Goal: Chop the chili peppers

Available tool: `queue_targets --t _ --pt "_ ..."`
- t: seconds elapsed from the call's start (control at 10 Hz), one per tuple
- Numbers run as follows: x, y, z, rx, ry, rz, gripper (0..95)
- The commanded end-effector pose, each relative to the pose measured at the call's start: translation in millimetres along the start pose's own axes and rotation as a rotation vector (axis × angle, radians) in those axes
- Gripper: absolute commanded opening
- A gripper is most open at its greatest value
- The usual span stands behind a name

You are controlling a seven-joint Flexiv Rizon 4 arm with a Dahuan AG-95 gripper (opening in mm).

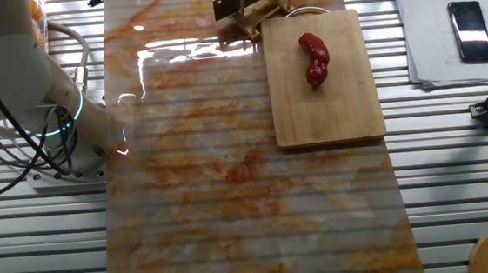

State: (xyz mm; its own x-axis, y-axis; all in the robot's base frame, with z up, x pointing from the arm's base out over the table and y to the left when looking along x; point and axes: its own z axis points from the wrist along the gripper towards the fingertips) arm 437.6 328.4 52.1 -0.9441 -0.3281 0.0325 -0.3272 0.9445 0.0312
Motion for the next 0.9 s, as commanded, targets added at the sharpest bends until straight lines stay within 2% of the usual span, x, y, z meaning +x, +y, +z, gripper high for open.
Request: queue_targets --t 0.1,0.9 --pt "0.5 0.3 1.9 0.0 -0.004 -0.002 19.0" --pt "2.2 -0.2 9.3 0.007 -0.012 0.002 19.0"
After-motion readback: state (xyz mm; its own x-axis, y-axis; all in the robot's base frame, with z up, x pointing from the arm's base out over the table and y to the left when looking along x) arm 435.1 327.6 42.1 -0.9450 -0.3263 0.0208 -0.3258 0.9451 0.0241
